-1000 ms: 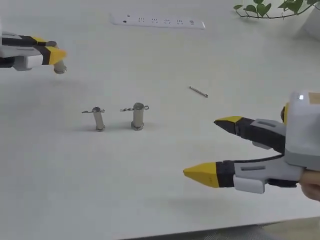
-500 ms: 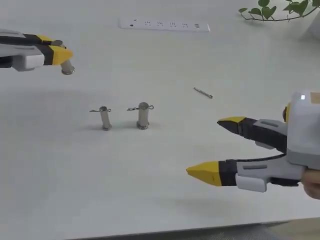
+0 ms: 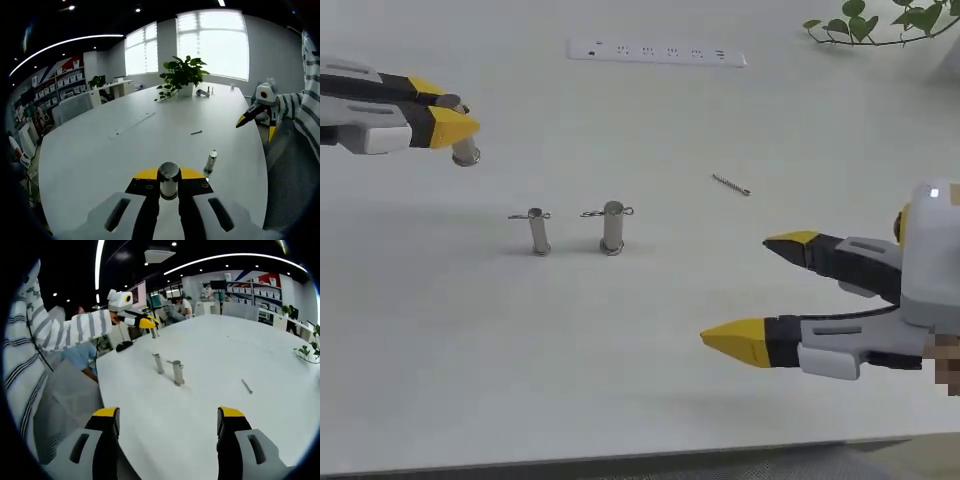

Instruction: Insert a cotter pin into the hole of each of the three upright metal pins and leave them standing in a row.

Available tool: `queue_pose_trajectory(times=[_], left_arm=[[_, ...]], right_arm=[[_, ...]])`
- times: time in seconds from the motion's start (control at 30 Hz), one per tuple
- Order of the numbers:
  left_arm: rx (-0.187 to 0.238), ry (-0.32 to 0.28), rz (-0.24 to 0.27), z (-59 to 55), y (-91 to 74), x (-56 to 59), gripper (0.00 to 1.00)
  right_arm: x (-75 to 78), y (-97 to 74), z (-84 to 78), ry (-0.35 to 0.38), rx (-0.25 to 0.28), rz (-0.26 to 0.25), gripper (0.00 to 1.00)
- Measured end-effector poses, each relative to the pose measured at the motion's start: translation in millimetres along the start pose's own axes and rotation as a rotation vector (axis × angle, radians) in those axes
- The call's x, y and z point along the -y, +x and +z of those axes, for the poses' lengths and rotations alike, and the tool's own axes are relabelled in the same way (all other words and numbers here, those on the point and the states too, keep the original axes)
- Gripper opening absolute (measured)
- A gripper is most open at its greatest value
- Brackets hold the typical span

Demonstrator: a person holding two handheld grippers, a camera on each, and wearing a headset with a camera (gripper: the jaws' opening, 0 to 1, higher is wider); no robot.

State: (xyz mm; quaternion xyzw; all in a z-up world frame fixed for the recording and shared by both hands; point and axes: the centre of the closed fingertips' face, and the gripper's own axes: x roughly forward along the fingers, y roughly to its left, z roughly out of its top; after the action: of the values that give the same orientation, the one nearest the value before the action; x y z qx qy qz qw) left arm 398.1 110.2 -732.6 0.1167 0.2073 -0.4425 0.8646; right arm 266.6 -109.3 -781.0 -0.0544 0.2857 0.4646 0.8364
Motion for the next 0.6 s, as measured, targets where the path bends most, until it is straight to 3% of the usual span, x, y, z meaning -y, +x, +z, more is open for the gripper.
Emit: queue_pose_trajectory(times=[0.13,0.4,0.6], left_arm=[[-0.005,0.03,-0.033,2.6,-5.9,16.9,0.11],[0.014,0.014,-0.106,2.9,-10.2,46.1,0.11],[0.002,0.029,-0.144,3.4,-8.4,63.5,0.11]], right_arm=[[-1.3,-0.7,-0.6,-0.002,-0.001,0.0,0.81],[-2.3,-1.7,-1.8,-0.002,-0.003,0.001,0.81],[-0.7,-2.4,-3.6,-0.002,-0.006,-0.007,0.82]])
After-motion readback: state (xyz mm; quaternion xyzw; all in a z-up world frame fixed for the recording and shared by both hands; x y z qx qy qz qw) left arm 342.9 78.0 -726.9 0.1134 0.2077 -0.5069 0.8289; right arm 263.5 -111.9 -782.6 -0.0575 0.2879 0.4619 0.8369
